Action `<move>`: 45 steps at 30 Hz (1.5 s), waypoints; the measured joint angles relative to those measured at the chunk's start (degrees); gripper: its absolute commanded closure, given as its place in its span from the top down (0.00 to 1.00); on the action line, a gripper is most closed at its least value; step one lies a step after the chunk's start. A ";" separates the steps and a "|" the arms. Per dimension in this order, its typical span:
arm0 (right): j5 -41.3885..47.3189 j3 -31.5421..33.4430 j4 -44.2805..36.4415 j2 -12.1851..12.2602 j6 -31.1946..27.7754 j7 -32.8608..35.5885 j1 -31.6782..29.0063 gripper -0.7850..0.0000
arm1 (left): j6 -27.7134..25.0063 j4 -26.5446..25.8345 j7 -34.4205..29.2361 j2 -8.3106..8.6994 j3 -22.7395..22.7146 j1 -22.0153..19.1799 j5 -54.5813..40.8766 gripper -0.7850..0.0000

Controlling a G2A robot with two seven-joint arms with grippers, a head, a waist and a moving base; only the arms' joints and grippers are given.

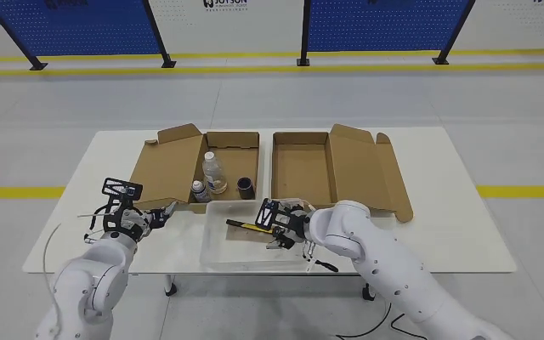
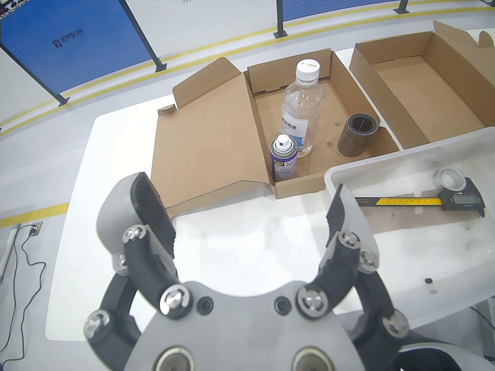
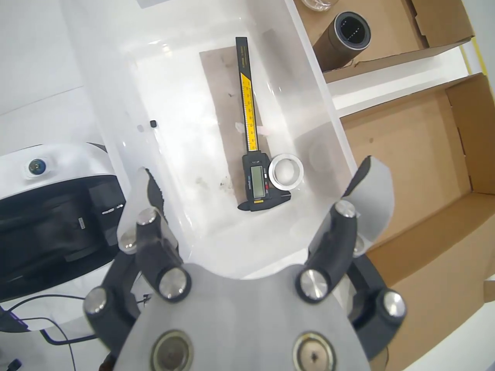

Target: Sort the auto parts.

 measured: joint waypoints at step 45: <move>6.82 -12.06 12.68 -6.10 0.95 14.68 11.93 1.00 | 0.00 0.00 0.00 0.00 0.00 0.00 0.00 1.00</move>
